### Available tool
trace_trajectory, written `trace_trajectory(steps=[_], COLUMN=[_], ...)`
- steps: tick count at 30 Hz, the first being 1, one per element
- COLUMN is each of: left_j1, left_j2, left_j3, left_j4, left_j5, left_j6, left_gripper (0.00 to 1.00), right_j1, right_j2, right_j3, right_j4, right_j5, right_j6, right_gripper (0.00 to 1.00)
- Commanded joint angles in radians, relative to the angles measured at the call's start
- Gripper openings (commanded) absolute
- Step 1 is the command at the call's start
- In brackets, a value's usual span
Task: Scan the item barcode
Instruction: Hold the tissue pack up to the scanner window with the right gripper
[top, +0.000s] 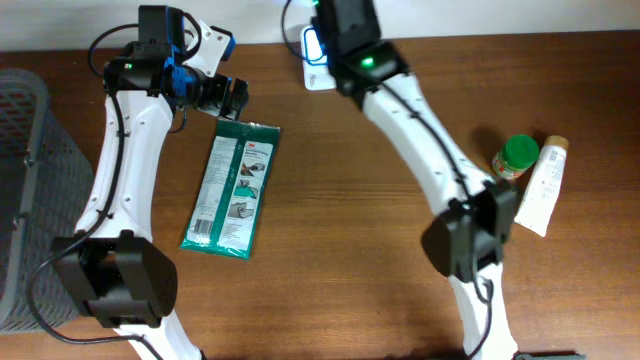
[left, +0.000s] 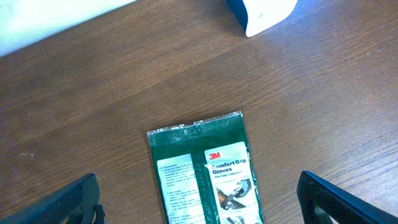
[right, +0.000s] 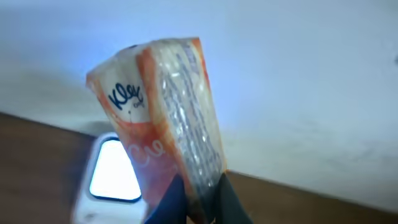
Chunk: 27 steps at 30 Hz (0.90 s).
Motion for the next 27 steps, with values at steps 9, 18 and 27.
trace_trajectory(steps=[9,18,27], left_j1=[0.003,0.003,0.003], left_j2=[-0.032,-0.032,-0.032], left_j3=[0.018,0.018,0.018], left_j4=[0.0,0.0,0.0], left_j5=[0.004,0.004,0.004], left_j6=[0.005,0.005,0.005], left_gripper=[0.99,0.99,0.99], right_j1=[-0.001,-0.001,0.006], right_j2=[0.259,0.287,0.283], right_j3=[0.005,0.005,0.005], right_j4=[0.189,0.236,0.227], right_j5=[0.114,0.117,0.117], right_j6=[-0.404,-0.428,-0.427], right_gripper=[0.04,0.04,0.04])
